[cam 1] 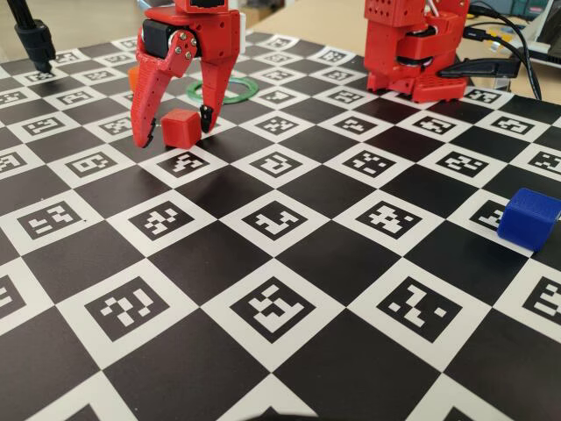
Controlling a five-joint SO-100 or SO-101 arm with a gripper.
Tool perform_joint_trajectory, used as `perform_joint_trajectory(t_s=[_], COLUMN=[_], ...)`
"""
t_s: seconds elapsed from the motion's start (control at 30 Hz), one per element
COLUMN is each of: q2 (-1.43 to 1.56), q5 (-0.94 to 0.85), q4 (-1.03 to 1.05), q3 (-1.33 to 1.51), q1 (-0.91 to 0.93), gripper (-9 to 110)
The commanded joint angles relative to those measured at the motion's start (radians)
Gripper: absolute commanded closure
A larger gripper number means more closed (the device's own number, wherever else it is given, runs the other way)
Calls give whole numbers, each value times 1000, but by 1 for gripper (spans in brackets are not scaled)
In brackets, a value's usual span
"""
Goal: Grab the red cube then put it in the green circle then put the blue cube on top and finally the orange cube on top
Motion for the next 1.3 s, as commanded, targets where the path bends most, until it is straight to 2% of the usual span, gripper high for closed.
perform_joint_trajectory(t_s=[0.0, 1.27], q2=[41, 58], q5=[-25, -376], q4=[-18, -77], q3=[-37, 12], q1=[2, -6], gripper=[59, 59])
